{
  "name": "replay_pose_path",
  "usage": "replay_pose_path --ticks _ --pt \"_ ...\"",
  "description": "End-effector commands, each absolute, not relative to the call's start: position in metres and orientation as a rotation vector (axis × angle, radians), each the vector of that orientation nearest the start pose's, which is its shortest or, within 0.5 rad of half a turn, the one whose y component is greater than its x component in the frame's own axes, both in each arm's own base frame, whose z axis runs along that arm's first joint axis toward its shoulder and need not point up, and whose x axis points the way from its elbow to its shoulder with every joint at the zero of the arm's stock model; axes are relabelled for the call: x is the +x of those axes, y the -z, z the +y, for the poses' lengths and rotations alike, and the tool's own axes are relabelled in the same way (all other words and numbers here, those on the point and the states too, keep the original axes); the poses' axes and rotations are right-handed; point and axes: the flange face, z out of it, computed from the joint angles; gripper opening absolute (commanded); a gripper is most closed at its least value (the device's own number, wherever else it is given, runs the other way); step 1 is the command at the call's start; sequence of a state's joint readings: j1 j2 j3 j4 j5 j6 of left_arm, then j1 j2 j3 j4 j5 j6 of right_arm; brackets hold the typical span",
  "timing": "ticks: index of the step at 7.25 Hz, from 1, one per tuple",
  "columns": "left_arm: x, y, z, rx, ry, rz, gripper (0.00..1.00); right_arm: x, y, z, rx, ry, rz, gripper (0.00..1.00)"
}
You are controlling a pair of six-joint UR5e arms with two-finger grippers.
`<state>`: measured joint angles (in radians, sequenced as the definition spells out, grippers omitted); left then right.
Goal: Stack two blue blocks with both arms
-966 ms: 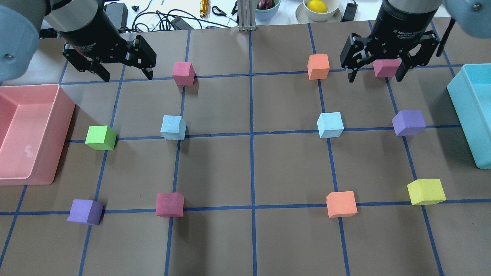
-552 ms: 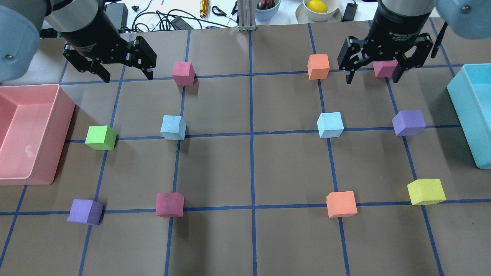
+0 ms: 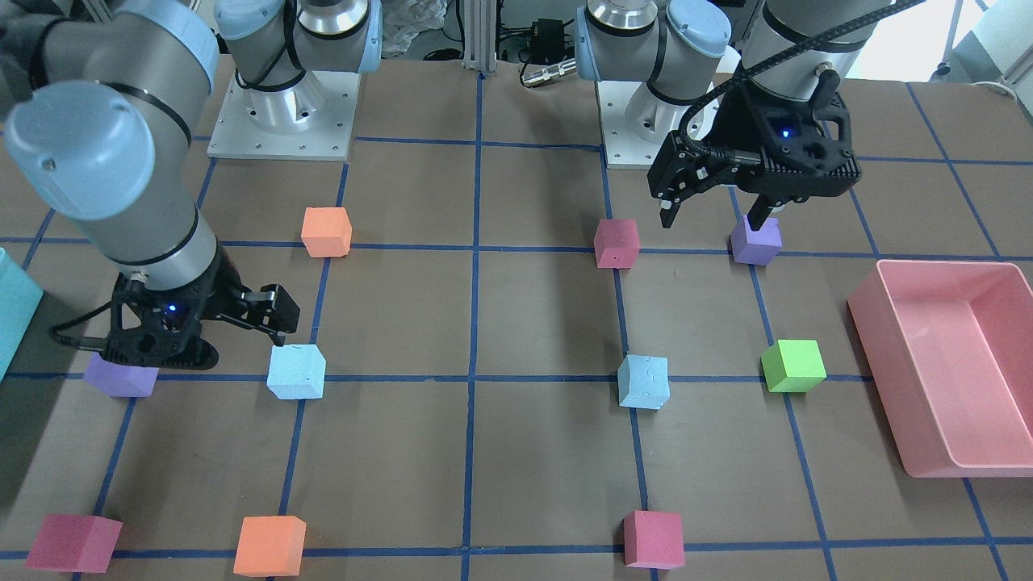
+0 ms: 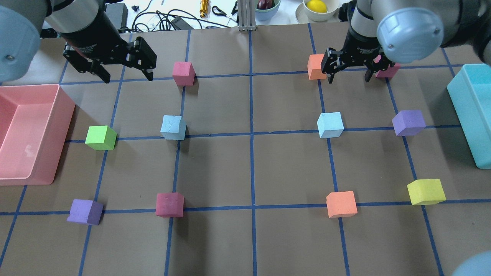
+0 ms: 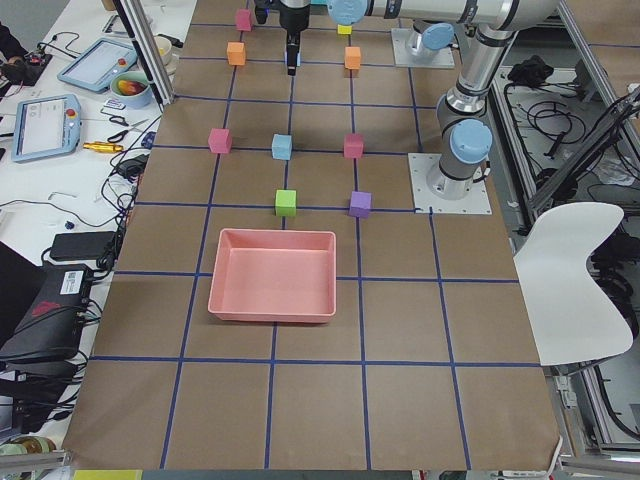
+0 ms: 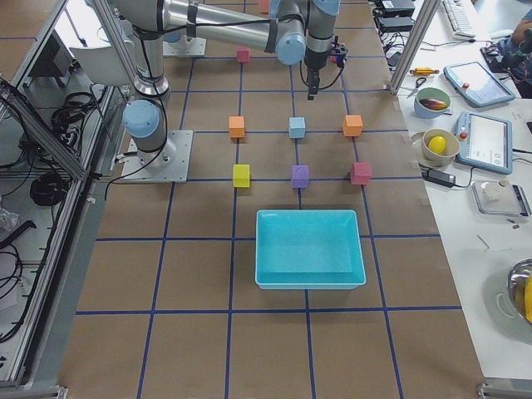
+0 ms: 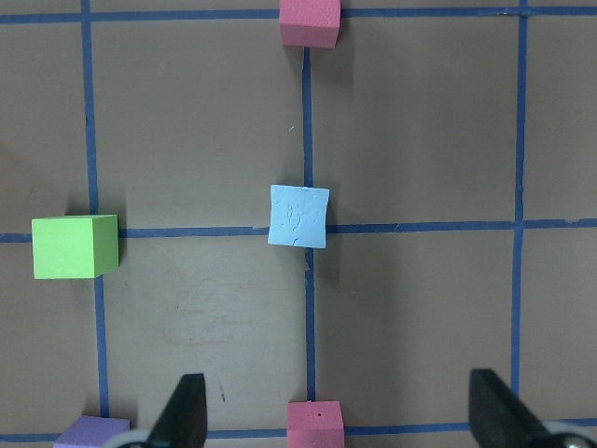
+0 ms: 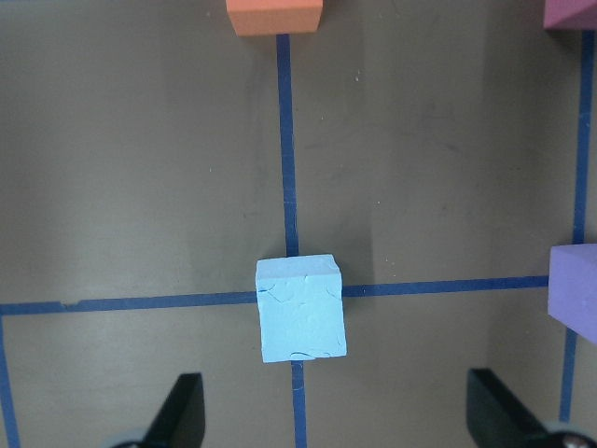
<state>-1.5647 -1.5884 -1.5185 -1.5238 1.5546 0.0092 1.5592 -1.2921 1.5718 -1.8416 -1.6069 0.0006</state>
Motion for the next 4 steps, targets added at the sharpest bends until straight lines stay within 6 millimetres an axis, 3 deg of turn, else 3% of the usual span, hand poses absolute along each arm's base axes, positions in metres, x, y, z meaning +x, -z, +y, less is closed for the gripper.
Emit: replay_pose_path --ticks 1,2,4 --pt "-0.132 -0.506 -0.508 0.006 0.119 3.154 1.00 0.122 -0.298 -0.583 -0.070 0.034 3.177 1.00" --pt "-0.132 -0.498 -0.506 0.005 0.095 3.154 1.00 0.123 -0.282 -0.577 -0.067 0.095 3.169 1.00" --pt "-0.132 -0.477 -0.501 -0.009 0.027 3.155 1.00 0.124 -0.248 -0.571 -0.063 0.002 3.166 1.00"
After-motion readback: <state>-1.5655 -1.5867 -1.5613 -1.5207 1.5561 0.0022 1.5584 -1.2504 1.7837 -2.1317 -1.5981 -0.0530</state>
